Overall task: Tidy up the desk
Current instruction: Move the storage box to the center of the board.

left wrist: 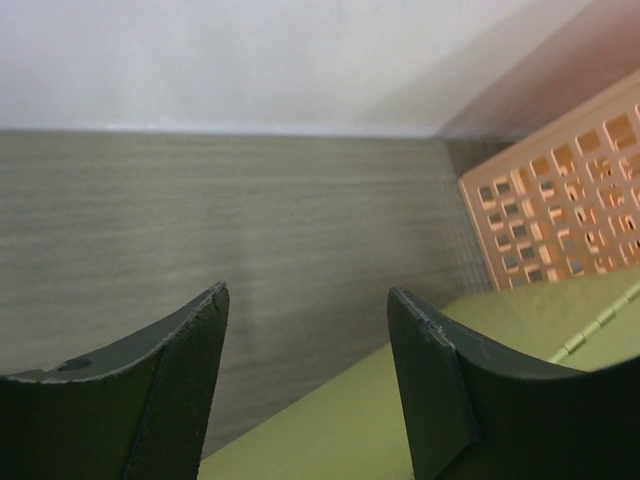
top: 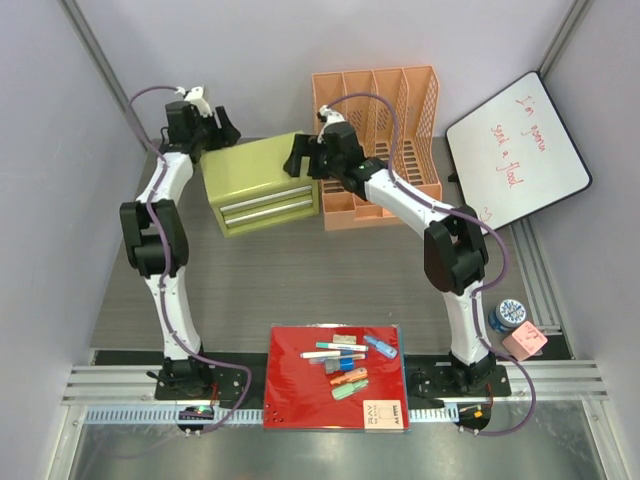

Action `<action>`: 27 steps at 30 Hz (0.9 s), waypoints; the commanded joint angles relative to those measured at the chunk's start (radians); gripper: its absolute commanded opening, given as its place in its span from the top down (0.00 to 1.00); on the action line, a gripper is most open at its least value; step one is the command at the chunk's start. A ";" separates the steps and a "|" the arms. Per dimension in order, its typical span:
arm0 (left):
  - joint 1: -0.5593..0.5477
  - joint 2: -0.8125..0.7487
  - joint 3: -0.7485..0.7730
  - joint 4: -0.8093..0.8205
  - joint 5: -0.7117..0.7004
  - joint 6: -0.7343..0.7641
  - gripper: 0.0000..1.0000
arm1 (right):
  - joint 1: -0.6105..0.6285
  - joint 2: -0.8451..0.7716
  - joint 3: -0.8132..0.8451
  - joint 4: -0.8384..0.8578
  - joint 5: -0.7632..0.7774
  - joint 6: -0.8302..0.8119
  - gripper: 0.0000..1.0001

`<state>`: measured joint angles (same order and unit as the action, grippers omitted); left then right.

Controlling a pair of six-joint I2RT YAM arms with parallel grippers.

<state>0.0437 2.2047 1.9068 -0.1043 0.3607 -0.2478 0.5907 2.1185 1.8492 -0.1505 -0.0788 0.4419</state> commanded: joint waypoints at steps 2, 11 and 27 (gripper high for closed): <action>0.019 -0.080 -0.182 -0.158 0.073 0.085 0.36 | -0.002 -0.104 -0.060 0.097 -0.065 0.049 0.00; 0.027 -0.243 -0.408 -0.198 0.072 0.150 0.42 | 0.073 -0.150 -0.143 0.131 -0.139 0.077 0.00; 0.028 -0.579 -0.747 -0.322 0.132 0.206 0.44 | 0.284 -0.420 -0.485 0.144 -0.078 0.096 0.00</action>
<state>0.1051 1.6867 1.2526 -0.1997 0.3988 -0.0986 0.7937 1.7969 1.4208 -0.0994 -0.0795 0.4900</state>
